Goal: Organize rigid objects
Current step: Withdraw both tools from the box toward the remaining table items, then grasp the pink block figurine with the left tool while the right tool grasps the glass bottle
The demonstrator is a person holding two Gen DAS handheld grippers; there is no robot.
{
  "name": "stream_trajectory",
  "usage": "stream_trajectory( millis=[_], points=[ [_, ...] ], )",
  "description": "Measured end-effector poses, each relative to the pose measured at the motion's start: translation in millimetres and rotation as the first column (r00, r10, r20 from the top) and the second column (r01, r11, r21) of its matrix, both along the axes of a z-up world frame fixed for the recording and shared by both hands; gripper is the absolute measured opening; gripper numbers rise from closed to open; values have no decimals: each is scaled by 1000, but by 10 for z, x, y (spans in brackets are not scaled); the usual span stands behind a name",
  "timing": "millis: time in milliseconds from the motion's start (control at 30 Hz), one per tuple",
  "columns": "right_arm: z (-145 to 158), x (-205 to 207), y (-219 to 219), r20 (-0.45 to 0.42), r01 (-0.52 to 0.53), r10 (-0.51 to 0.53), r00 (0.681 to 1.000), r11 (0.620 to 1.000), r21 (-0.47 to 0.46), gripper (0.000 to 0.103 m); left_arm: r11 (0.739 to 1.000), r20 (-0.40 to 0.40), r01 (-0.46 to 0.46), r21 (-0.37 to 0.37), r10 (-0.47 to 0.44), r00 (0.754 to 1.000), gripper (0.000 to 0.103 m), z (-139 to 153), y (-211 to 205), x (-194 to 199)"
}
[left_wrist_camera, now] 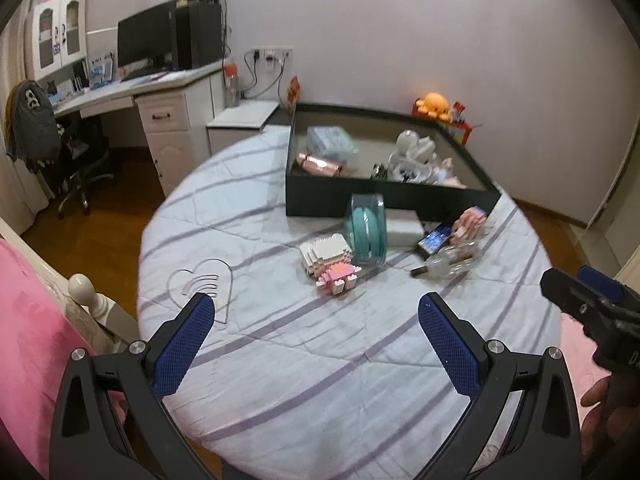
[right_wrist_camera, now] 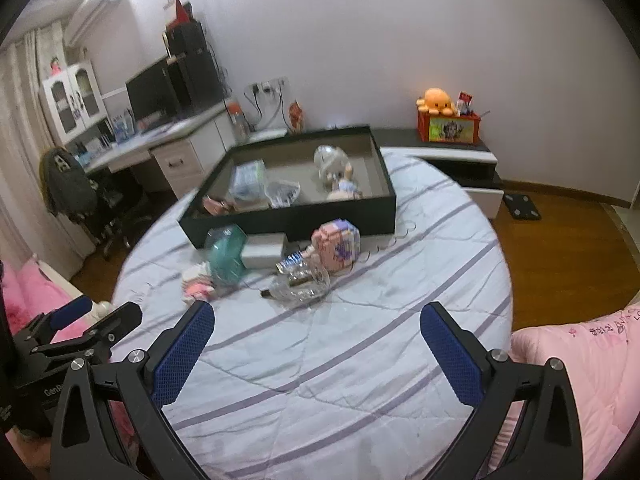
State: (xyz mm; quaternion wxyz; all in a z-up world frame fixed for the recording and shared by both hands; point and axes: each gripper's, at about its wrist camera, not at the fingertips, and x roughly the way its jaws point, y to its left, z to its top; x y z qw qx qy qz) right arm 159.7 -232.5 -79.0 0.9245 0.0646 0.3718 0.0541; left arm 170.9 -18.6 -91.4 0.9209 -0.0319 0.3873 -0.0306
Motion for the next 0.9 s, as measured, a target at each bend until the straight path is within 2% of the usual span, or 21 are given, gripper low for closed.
stream_trajectory(
  millis=[333, 533, 733, 900],
  points=[
    [-454, 501, 103, -111, 5, -5, 994, 1000, -1, 103, 999, -87, -16, 32, 19, 996, 103, -448, -7, 574],
    [-623, 716, 129, -147, 16, -13, 989, 1000, 25, 103, 999, -147, -36, 37, 41, 988, 103, -710, 69, 731],
    [-788, 885, 175, -175, 34, -23, 984, 998, 58, 102, 999, -128, -22, 47, 28, 991, 103, -674, 48, 855],
    [-837, 943, 289, -166, 38, -36, 985, 999, 4, 101, 999, -138, -16, 35, 20, 990, 102, -727, 64, 965]
  ],
)
